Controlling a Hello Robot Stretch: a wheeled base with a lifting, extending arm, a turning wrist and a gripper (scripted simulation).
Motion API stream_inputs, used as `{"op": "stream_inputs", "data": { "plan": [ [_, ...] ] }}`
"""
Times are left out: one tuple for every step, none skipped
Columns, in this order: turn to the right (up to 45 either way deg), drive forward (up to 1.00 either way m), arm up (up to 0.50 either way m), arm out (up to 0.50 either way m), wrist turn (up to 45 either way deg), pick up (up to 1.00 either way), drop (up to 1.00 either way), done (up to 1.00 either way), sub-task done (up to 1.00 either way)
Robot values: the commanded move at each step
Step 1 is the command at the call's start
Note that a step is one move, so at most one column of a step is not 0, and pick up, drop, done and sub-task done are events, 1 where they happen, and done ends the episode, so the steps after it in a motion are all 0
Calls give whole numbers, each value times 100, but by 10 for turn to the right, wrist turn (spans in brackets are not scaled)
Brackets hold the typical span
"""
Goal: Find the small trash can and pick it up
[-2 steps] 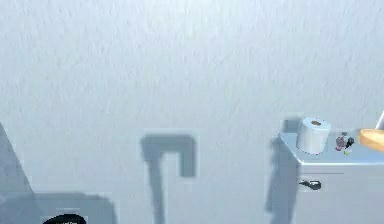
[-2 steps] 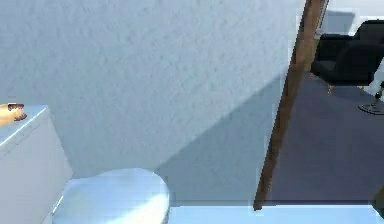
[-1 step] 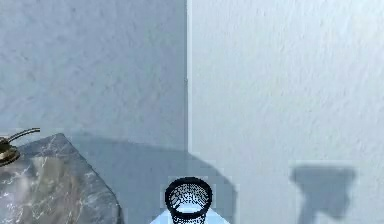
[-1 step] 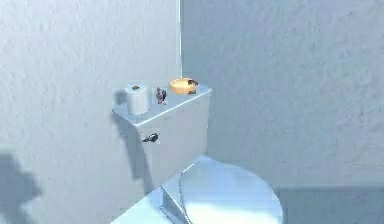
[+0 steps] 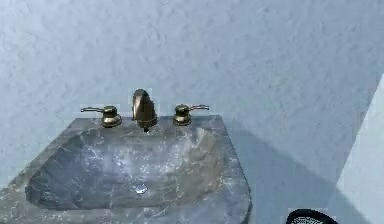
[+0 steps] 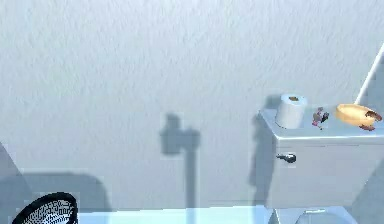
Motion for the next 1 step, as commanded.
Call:
{"op": "stream_inputs", "data": {
  "plan": [
    [-420,0,0,0,0,0,0,0,0]
  ]
}}
